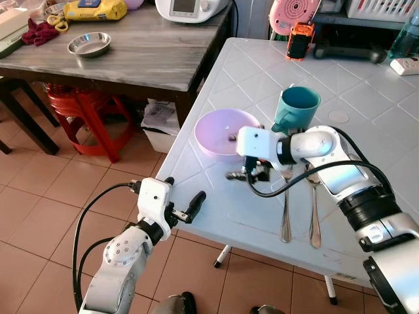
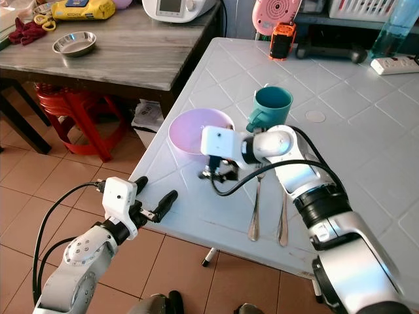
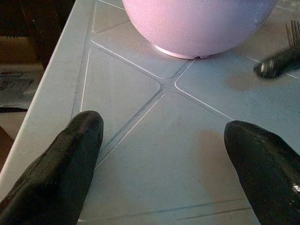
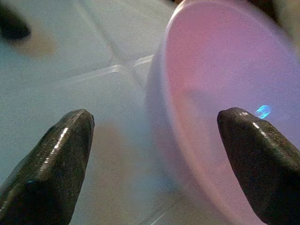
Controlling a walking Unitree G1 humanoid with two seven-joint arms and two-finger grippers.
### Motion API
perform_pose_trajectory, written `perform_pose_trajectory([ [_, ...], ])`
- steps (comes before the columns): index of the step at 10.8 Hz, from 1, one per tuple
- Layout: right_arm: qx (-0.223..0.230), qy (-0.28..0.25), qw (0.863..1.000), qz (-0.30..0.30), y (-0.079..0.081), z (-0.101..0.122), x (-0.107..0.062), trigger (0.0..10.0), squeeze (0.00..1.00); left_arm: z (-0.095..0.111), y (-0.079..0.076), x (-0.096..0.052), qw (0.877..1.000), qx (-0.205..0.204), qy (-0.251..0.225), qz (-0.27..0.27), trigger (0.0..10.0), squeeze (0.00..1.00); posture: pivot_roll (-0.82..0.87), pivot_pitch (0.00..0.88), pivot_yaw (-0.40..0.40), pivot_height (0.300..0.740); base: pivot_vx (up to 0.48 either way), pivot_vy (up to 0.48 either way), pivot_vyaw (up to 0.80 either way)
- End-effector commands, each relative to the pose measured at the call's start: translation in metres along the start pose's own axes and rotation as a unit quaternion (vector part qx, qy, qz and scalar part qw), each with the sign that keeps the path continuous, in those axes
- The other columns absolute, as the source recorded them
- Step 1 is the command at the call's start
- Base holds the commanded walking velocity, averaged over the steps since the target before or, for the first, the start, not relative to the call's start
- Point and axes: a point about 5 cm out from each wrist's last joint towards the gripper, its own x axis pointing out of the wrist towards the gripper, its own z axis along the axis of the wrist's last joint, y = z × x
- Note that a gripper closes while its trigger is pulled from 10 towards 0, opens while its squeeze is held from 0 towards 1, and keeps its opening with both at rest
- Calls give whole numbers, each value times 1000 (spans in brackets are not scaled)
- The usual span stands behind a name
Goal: Setting the table
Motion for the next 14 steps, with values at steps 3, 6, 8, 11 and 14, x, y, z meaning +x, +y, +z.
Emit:
perform_pose_trajectory([
  [3,4,17,999,30,4,-12,9,0,0,-9,-1,-4,1000,-12,24,4,10000,0,-55,158,63,740,0,0,0],
  [6,-13,25,1000,0,1,-20,6,0,0,0,-6,-5,999,-18,-17,-24,10000,0,-53,145,59,740,0,0,0],
  [8,-14,26,999,-16,-3,-25,-1,0,0,12,-9,-3,997,-30,-57,-36,10000,0,-58,139,58,740,0,0,0],
  [11,-13,23,999,-28,-6,-28,-6,0,0,18,-11,0,995,-41,-77,-49,10000,0,-65,131,60,740,0,0,0],
  [14,-24,8,999,-41,-8,-25,-9,0,0,17,-12,1,995,-43,-75,-54,10000,0,-62,126,60,740,0,0,0],
])
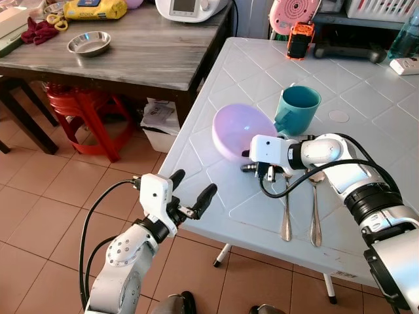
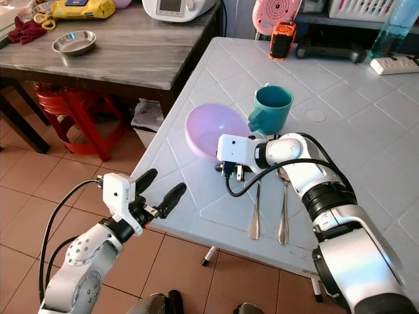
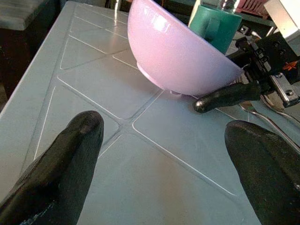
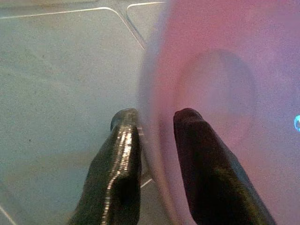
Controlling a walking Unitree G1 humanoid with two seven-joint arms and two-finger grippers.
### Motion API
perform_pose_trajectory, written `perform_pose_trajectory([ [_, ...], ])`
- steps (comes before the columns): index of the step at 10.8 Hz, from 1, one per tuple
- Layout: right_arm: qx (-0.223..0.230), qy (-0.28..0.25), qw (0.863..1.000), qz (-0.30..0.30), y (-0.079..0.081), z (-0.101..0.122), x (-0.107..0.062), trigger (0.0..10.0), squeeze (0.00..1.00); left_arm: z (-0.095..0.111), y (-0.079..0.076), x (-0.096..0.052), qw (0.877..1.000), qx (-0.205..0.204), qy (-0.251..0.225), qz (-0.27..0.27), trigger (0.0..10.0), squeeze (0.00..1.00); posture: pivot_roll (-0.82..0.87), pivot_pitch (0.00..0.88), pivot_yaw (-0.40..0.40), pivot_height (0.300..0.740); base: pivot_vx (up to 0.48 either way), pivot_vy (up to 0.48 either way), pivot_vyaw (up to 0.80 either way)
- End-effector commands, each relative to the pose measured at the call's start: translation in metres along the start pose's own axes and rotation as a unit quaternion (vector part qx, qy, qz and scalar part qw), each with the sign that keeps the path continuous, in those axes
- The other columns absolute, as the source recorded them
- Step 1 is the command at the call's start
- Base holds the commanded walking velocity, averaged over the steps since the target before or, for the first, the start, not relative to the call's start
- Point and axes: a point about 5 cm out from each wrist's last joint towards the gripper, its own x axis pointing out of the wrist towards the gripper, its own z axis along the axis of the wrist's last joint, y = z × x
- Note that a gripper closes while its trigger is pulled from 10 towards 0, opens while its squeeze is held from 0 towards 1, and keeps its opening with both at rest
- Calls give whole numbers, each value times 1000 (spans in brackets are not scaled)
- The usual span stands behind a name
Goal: Setting the table
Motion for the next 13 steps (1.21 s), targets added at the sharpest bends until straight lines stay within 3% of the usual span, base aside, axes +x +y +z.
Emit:
perform_pose_trajectory([
  [1,-15,-15,1000,-22,-5,6,-2,0,0,1,2,-1,1000,5,-1,2,10000,0,-60,126,61,740,0,0,0],
  [2,-25,-26,998,-52,-7,9,-2,0,0,1,3,-1,1000,6,-1,5,10000,0,-57,126,62,740,0,0,0],
  [3,-26,-71,991,-108,-11,21,-4,0,0,2,5,-2,1000,8,-1,8,10000,0,-56,126,64,740,0,0,0],
  [4,-23,-84,989,-120,-11,24,-5,0,0,2,5,-2,1000,8,-2,9,10000,0,-55,125,64,740,0,0,0],
  [7,13,-156,961,-228,-4,37,-12,0,0,8,11,3,1000,13,-12,21,10000,0,-65,122,69,740,0,0,0],
  [9,77,-198,925,-314,-2,47,-20,0,0,7,31,5,994,35,-1,99,10000,0,-68,122,67,740,0,0,0],
  [11,153,-217,879,-395,22,54,-28,0,0,16,52,6,981,87,-18,172,10000,0,-48,121,60,740,0,0,0],
  [12,216,-223,846,-434,41,57,-29,4275,0,22,63,6,969,89,-34,226,10000,0,-53,115,60,740,0,0,0],
  [13,247,-206,808,-493,56,56,-34,10000,0,22,66,5,963,90,-41,249,10000,0,-49,108,64,740,0,0,0],
])
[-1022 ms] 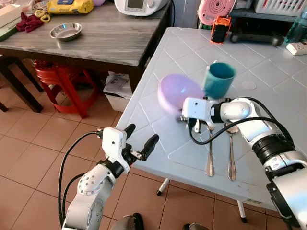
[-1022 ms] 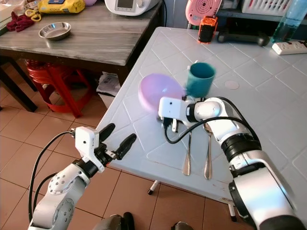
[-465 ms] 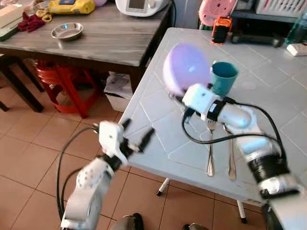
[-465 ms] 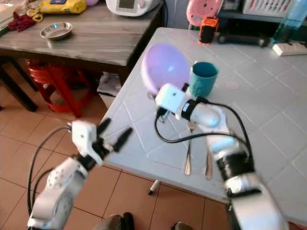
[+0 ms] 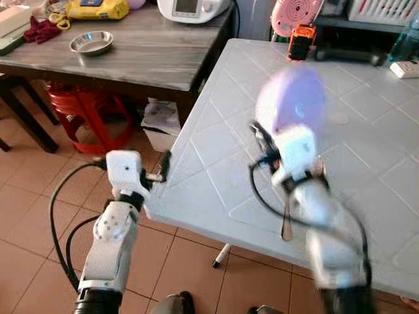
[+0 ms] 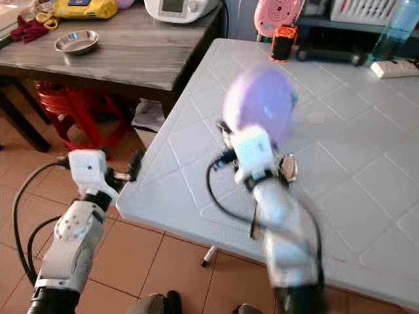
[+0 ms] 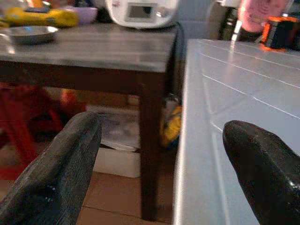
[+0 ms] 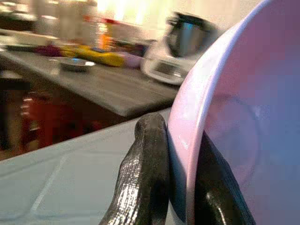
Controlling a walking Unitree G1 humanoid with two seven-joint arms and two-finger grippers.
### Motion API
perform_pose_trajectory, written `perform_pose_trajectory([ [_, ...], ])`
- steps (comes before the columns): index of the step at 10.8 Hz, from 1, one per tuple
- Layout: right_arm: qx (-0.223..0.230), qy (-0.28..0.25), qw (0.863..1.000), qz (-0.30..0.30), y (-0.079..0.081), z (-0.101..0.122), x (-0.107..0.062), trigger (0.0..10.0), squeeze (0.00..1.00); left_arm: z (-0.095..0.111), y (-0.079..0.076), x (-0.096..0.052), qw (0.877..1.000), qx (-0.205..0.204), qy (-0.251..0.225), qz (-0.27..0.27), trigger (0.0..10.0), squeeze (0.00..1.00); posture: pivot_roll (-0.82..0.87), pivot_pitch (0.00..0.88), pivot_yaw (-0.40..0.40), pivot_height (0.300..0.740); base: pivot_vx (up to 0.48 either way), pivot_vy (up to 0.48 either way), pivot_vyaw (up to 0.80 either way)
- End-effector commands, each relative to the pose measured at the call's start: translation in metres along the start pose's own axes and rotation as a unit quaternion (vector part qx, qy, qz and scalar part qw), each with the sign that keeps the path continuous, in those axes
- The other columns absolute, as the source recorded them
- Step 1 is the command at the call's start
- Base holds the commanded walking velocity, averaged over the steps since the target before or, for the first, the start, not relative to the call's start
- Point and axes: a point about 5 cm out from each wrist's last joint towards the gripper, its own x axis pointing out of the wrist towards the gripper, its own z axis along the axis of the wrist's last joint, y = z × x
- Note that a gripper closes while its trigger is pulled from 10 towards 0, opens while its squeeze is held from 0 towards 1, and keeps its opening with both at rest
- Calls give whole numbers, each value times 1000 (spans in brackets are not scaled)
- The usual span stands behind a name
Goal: Setting the table
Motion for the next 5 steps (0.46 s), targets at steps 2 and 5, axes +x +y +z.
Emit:
perform_pose_trajectory([
  [2,-11,-16,999,-42,-5,11,-11,10000,0,-6,2,-2,1000,15,11,6,10000,0,-57,105,73,740,0,0,0],
  [5,2,33,996,-79,-9,1,-20,10000,0,-8,4,1,1000,21,15,6,10000,0,-57,113,89,740,0,0,-156],
])
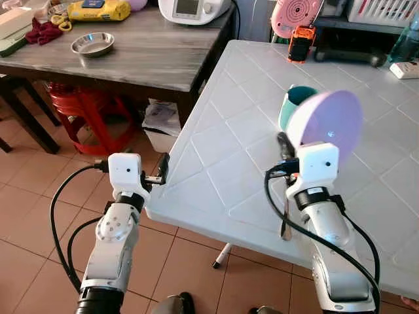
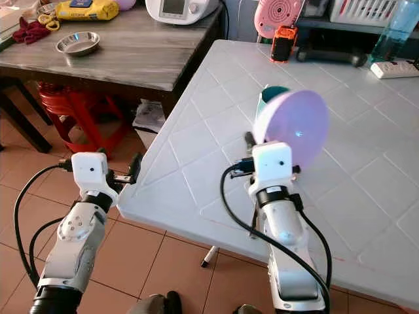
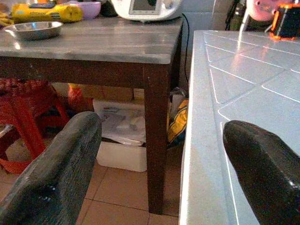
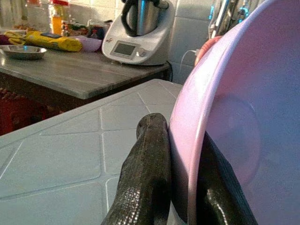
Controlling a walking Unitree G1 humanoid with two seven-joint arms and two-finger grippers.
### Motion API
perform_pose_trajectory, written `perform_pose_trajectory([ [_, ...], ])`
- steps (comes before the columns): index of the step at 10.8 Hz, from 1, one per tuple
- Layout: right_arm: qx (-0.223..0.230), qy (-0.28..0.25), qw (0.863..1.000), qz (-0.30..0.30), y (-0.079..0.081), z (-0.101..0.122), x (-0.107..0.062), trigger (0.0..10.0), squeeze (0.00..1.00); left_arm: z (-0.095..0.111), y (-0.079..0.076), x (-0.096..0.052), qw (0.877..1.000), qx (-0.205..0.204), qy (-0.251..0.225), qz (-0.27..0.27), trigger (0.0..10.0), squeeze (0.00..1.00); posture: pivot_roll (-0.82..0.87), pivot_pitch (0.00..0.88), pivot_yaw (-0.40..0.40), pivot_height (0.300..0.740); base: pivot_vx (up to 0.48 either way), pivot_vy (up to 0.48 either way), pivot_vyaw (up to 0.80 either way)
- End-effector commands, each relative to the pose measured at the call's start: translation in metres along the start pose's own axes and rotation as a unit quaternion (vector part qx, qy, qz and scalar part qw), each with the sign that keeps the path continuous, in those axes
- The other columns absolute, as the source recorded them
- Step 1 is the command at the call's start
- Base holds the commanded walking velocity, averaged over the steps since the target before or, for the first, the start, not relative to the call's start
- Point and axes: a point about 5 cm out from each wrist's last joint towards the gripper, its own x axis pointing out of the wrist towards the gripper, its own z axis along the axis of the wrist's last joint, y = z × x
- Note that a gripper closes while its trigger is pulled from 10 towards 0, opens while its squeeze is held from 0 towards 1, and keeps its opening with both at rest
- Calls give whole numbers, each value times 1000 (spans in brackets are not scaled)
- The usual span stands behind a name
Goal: Setting the table
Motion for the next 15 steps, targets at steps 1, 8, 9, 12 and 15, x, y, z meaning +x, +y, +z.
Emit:
perform_pose_trajectory([
  [1,2,-6,1000,-4,0,5,1,10000,0,1,2,1,1000,5,0,-2,10000,0,-57,115,87,740,0,0,-763],
  [8,-1,2,999,32,10,2,7,10000,0,-1,0,0,1000,5,-2,0,10000,0,-50,117,68,740,0,0,-217],
  [9,-1,2,999,32,10,2,7,10000,0,-1,1,0,1000,5,-1,-1,10000,0,-52,117,72,740,0,0,0],
  [12,-1,6,999,32,11,0,6,10000,0,-1,1,2,1000,6,0,-6,10000,0,-55,120,77,740,0,281,0],
  [15,1,4,999,32,12,0,6,10000,0,0,2,2,1000,7,0,-6,10000,0,-53,122,79,740,0,335,0],
])
